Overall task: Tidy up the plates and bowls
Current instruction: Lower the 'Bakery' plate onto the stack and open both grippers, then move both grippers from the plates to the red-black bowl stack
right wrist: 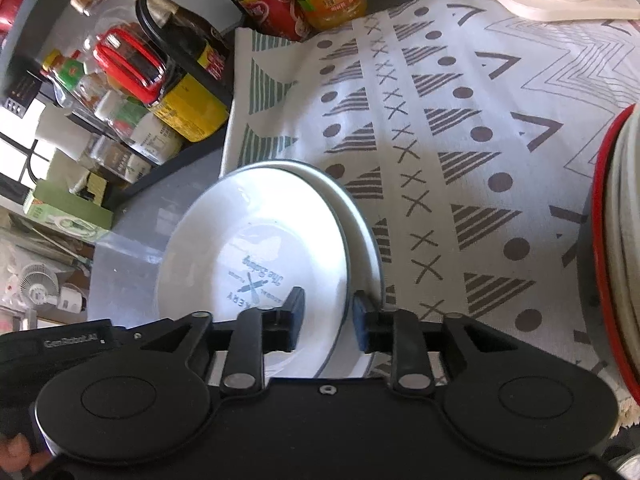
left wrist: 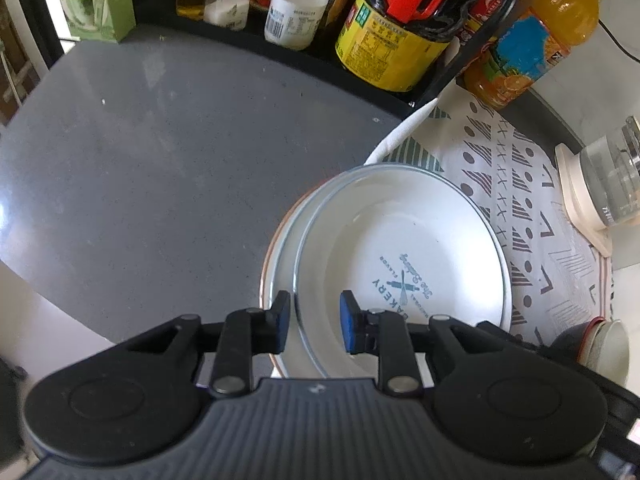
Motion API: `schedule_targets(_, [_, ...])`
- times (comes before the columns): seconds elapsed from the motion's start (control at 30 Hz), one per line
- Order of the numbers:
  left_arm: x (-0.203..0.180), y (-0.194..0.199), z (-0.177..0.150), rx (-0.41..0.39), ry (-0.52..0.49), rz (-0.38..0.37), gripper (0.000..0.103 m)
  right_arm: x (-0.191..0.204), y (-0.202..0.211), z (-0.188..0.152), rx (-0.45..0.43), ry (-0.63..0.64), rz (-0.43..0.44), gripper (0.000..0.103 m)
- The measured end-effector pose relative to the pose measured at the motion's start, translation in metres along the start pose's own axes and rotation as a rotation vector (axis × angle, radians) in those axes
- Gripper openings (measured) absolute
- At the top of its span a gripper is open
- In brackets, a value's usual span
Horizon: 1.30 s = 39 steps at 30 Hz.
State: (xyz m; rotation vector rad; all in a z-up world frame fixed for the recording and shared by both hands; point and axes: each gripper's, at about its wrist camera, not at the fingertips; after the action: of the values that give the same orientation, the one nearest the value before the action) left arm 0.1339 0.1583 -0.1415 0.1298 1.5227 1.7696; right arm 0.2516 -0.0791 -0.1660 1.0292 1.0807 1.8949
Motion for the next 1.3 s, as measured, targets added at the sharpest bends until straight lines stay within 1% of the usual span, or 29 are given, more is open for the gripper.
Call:
schedule_targets(0.13, [-0.007, 0.009, 0.0, -0.025, -0.023, 0.018, 0.044, -0.001, 0.015, -0.002, -0.026, 0.015, 0.005, 0.044])
schedule_targets(0.2, [-0.012, 0.012, 0.0, -0.027, -0.04, 0.015, 0.05, -0.003, 0.024, -0.002, -0.047, 0.015, -0.002, 0.051])
schedule_targets(0.27, [-0.02, 0.016, -0.001, -0.037, -0.069, 0.016, 0.056, -0.006, 0.033, -0.003, -0.072, 0.017, -0.005, 0.053])
schedule_targets(0.33, [-0.027, 0.02, -0.002, -0.049, -0.093, 0.02, 0.064, -0.01, 0.039, -0.002, -0.091, 0.012, -0.011, 0.059])
schedule_targets(0.43, [-0.036, 0.023, -0.002, -0.061, -0.115, 0.015, 0.069, -0.017, 0.048, -0.002, -0.122, 0.009, -0.024, 0.066])
schedule_targets(0.57, [-0.053, 0.027, -0.004, -0.066, -0.145, -0.007, 0.074, -0.027, 0.068, 0.0, -0.171, 0.013, -0.023, 0.075])
schedule_targets(0.63, [-0.063, 0.027, -0.006, -0.069, -0.16, -0.015, 0.077, -0.033, 0.078, 0.001, -0.2, 0.017, -0.033, 0.082])
schedule_targets(0.73, [-0.081, 0.026, -0.011, -0.068, -0.185, -0.026, 0.078, -0.045, 0.093, 0.002, -0.226, 0.016, -0.054, 0.083])
schedule_targets(0.8, [-0.094, 0.026, -0.017, -0.069, -0.223, -0.034, 0.078, -0.054, 0.102, 0.002, -0.241, 0.018, -0.078, 0.086])
schedule_targets(0.9, [-0.112, 0.027, -0.028, -0.059, -0.275, -0.058, 0.079, -0.067, 0.116, -0.001, -0.274, 0.03, -0.11, 0.087])
schedule_targets(1.03, [-0.136, 0.028, -0.044, -0.057, -0.304, -0.073, 0.082, -0.085, 0.132, -0.005, -0.295, 0.033, -0.118, 0.088])
schedule_targets(1.13, [-0.152, 0.027, -0.053, -0.053, -0.321, -0.092, 0.082, -0.096, 0.143, -0.007, -0.313, 0.049, -0.129, 0.09])
schedule_targets(1.3, [-0.179, 0.025, -0.062, -0.053, -0.369, -0.113, 0.082, -0.12, 0.153, -0.007, -0.324, 0.046, -0.153, 0.09])
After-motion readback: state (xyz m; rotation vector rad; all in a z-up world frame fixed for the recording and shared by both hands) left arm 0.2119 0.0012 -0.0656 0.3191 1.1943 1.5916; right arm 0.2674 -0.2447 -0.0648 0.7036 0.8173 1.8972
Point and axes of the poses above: each gripper's, at about its wrist camera, not at the fingertips, and y roughly against the way its jaws point, x to its left, z to its top, and after that the axes turned 8 degrees about -z, right-handed
